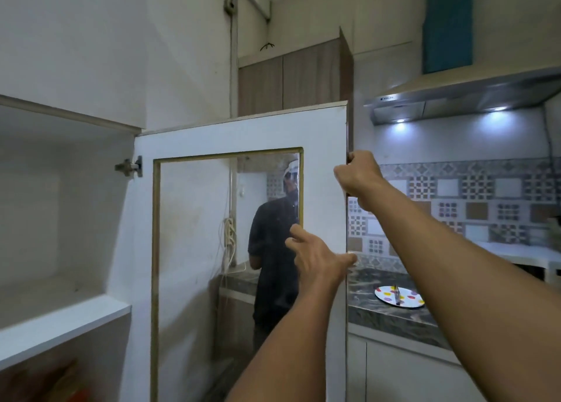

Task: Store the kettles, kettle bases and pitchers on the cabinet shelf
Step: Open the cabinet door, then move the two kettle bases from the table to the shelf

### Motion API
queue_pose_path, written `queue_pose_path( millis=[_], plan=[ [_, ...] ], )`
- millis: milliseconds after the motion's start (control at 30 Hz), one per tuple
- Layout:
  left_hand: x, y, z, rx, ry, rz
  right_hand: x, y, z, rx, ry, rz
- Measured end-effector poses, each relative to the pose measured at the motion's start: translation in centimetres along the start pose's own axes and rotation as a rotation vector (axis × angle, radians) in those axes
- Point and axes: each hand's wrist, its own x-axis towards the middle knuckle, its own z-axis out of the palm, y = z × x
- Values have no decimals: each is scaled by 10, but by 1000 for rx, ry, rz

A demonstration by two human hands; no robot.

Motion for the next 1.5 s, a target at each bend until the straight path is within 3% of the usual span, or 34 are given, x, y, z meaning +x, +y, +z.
queue_pose_path(
  millis=[200, 433, 533, 600, 700, 867, 1067, 1267, 1500],
  plan=[
    [66, 4, 71, 75, 95, -31, 79, 64, 14, 65, -69, 6],
    [101, -11, 103, 121, 167, 72, 113, 91, 27, 11, -33, 8],
    [102, -31, 84, 112, 196, 185, 98, 86, 38, -184, 281, -332],
    [103, -48, 55, 167, 272, 178, 79, 74, 53, -154, 328, -599],
    [95, -77, -11, 325, 387, 117, 43, 52, 94, -107, 94, -744],
    [40, -136, -159, 762, 494, -7, -49, 21, 188, -249, -409, -676],
    [-72, -176, -332, 1133, 616, -263, -195, -37, 276, -245, -771, -693],
    [-214, -198, -439, 1208, 728, -609, -354, -127, 333, -48, -1005, -868],
    [-363, -228, -515, 1229, 1009, -984, -530, -212, 369, 188, -1294, -1171]
  ],
)
